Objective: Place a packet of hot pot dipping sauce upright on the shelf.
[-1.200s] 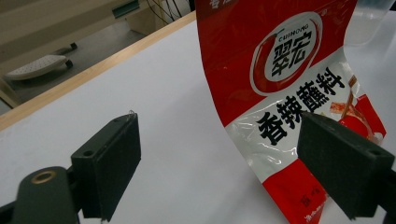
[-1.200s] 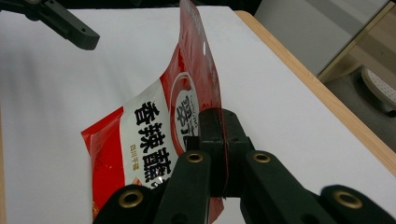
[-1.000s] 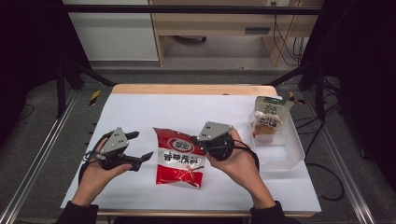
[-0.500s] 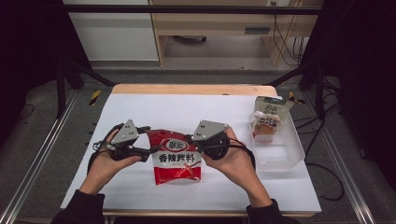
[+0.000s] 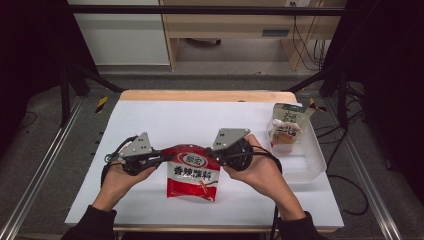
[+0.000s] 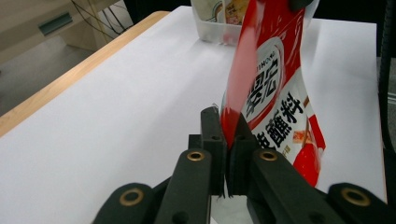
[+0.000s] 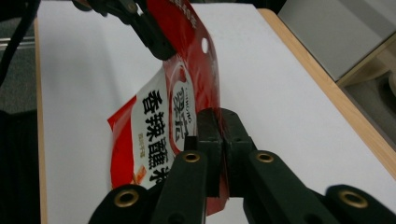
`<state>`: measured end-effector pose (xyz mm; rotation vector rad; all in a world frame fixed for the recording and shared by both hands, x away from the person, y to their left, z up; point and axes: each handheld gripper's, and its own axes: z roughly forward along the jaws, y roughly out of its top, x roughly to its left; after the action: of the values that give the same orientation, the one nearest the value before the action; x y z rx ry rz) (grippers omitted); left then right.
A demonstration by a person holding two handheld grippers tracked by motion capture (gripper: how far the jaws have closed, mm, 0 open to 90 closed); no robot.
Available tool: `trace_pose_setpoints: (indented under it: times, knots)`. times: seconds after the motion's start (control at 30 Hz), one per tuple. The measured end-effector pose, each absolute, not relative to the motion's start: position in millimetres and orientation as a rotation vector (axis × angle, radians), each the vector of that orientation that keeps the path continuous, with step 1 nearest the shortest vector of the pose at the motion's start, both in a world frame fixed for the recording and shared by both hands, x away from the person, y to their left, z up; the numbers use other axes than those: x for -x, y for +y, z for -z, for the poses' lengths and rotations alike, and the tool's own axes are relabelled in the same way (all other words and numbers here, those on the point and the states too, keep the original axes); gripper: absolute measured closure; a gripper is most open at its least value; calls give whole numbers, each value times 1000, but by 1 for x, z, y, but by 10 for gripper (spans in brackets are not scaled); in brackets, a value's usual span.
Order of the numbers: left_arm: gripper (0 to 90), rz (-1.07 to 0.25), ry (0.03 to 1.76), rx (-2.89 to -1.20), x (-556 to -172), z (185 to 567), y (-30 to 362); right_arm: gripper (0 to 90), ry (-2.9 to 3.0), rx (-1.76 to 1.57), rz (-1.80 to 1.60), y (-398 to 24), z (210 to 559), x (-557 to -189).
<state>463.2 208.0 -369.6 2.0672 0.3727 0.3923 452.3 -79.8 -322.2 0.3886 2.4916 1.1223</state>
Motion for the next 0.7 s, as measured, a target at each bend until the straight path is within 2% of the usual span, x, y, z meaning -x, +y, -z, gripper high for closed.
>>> trace_pose_setpoints:
  times: [0.1, 0.13, 0.17, 0.3, 0.37, 0.5, 0.7]
  knots:
    - [898, -402, 323, -2080, -458, 365, 205, 774, 2545, -358, -1063, -81, 319, -454]
    - [899, -405, 315, -2083, -457, 364, 205, 714, 2571, -331, -1028, -80, 315, -455]
    - [899, -407, 313, -2082, -456, 364, 205, 714, 2571, -331, -1028, -80, 315, -455]
    - [900, -408, 304, -2078, -455, 363, 206, 609, 2639, -289, -918, -72, 311, -460]
    - [900, -409, 304, -2078, -455, 363, 207, 596, 2675, -286, -888, -67, 311, -464]
    - [899, -413, 307, -2075, -455, 362, 209, 642, 2750, -290, -826, -59, 313, -468]
    - [899, -417, 319, -2061, -455, 361, 211, 866, 2786, -295, -794, -54, 316, -468]
